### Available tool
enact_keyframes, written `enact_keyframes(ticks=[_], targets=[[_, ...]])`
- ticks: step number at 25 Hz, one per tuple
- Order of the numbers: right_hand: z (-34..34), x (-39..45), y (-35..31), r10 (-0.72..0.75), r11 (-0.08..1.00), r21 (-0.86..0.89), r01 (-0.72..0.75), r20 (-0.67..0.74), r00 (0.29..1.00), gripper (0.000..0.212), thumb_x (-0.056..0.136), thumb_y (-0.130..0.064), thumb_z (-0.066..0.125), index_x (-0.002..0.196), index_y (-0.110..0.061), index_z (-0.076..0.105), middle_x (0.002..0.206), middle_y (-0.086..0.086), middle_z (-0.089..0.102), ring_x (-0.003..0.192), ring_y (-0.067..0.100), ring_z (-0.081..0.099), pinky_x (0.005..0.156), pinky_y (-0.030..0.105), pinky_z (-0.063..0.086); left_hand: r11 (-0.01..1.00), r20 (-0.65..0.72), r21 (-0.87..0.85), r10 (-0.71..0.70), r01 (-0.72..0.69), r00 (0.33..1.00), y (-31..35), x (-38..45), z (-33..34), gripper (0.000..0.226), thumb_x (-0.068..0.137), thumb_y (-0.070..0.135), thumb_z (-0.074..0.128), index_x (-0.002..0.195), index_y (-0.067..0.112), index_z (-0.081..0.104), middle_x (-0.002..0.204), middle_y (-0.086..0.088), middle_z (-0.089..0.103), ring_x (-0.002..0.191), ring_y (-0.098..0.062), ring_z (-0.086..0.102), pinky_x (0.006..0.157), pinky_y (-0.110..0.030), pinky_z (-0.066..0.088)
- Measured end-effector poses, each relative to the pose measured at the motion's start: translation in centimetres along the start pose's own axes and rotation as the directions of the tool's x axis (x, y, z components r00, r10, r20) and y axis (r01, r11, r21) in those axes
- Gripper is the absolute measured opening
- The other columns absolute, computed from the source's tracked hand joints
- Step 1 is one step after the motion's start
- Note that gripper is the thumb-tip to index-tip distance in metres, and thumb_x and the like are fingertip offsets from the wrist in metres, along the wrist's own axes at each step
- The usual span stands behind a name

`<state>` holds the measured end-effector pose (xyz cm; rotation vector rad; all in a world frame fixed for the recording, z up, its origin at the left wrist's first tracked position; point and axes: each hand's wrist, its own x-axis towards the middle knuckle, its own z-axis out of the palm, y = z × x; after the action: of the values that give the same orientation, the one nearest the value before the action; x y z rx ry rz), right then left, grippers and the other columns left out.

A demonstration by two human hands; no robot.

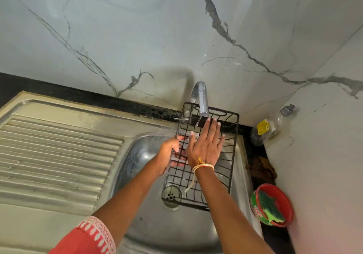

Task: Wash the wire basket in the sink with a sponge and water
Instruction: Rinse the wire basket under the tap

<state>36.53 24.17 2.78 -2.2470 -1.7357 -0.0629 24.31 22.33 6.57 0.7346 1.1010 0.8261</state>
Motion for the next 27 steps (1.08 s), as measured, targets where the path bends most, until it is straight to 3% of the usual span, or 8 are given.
enact_keyframes(ticks=[2, 5, 15, 17, 19, 21, 24, 27], targets=[[0.7, -0.5, -0.8, -0.180, 0.978, -0.091, 0.186, 0.068, 0.981, 0.069, 0.097, -0.047, 0.018, 0.152, -0.014, -0.009, 0.158, 0.015, -0.013, 0.146, 0.031, -0.013, 0.118, 0.054, 0.005, 0.999, -0.015, -0.026, -0.023, 0.023, 1.000, -0.4, -0.7, 0.3, 0.040, 0.052, 0.023, 0.043, 0.088, 0.011, 0.055, 0.081, -0.014, 0.050, 0.074, -0.024, 0.049, 0.066, -0.033, 0.043], [1.7, -0.7, -0.2, -0.382, 0.916, -0.078, 0.394, 0.132, 0.914, 0.070, 0.095, -0.046, 0.022, 0.153, -0.017, -0.005, 0.160, 0.004, -0.010, 0.147, 0.025, -0.010, 0.118, 0.054, 0.007, 1.000, -0.059, -0.018, -0.024, 0.023, 0.998, -1.0, -0.5, 0.4, 0.039, 0.054, 0.022, 0.042, 0.091, 0.013, 0.054, 0.085, -0.014, 0.052, 0.082, -0.027, 0.050, 0.075, -0.039, 0.046], [1.7, -1.2, -0.6, 0.203, 0.960, 0.173, -0.221, 0.115, 0.972, 0.076, 0.093, -0.054, 0.012, 0.150, -0.010, -0.014, 0.158, 0.012, -0.017, 0.147, 0.028, -0.011, 0.120, 0.047, 0.005, 0.992, -0.110, -0.010, 0.125, -0.127, 0.986, -0.3, -0.4, 1.6, 0.016, 0.047, 0.014, 0.041, 0.063, 0.012, 0.041, 0.075, -0.004, 0.042, 0.067, -0.013, 0.039, 0.065, -0.028, 0.038], [1.5, -1.7, -1.4, -0.091, 0.993, 0.084, 0.081, 0.126, 0.988, 0.077, 0.094, -0.049, 0.019, 0.147, -0.008, -0.019, 0.156, 0.015, -0.021, 0.146, 0.031, -0.013, 0.120, 0.049, 0.007, 0.993, -0.095, -0.026, 0.113, -0.115, 0.989, -0.8, -0.4, 1.2, 0.017, 0.048, 0.016, 0.040, 0.064, 0.011, 0.041, 0.066, -0.006, 0.037, 0.062, -0.016, 0.035, 0.055, -0.029, 0.034], [1.1, -0.5, -0.5, -0.439, 0.898, 0.077, 0.432, 0.202, 0.876, 0.076, 0.095, -0.049, 0.024, 0.147, -0.017, -0.020, 0.156, 0.007, -0.023, 0.146, 0.026, -0.017, 0.119, 0.050, 0.004, 0.999, -0.080, -0.022, 0.040, -0.042, 0.996, -1.0, -0.3, 0.5, 0.034, 0.051, 0.019, 0.039, 0.081, 0.007, 0.052, 0.066, -0.012, 0.044, 0.064, -0.022, 0.043, 0.056, -0.028, 0.037], [1.2, 0.4, 0.6, -0.356, 0.934, 0.045, 0.353, 0.149, 0.923, 0.075, 0.092, -0.059, 0.017, 0.151, -0.024, -0.012, 0.159, 0.001, -0.019, 0.146, 0.022, -0.017, 0.119, 0.049, -0.004, 1.000, -0.082, -0.005, -0.004, 0.003, 0.997, -0.6, -0.3, 0.1, 0.046, 0.057, 0.018, 0.040, 0.098, 0.008, 0.058, 0.081, -0.014, 0.056, 0.075, -0.025, 0.054, 0.065, -0.032, 0.046], [1.5, -1.1, -1.1, -0.084, 0.996, 0.016, 0.083, 0.112, 0.990, 0.076, 0.091, -0.056, 0.006, 0.151, -0.013, -0.012, 0.158, 0.009, -0.021, 0.146, 0.028, -0.018, 0.119, 0.051, -0.004, 0.999, -0.078, 0.008, 0.042, -0.041, 0.996, 0.4, -0.4, 0.3, 0.021, 0.063, 0.018, 0.046, 0.080, 0.009, 0.054, 0.072, -0.011, 0.050, 0.066, -0.020, 0.047, 0.060, -0.030, 0.041], [2.0, -1.2, -1.1, -0.461, 0.880, -0.021, 0.475, 0.209, 0.863, 0.072, 0.090, -0.050, 0.007, 0.150, -0.016, -0.016, 0.156, 0.008, -0.024, 0.146, 0.028, -0.016, 0.117, 0.048, -0.009, 1.000, -0.126, -0.014, 0.011, -0.013, 0.992, -0.4, -0.8, -0.4, 0.018, 0.066, 0.017, 0.041, 0.075, 0.013, 0.055, 0.067, -0.009, 0.051, 0.066, -0.022, 0.049, 0.065, -0.034, 0.042]])
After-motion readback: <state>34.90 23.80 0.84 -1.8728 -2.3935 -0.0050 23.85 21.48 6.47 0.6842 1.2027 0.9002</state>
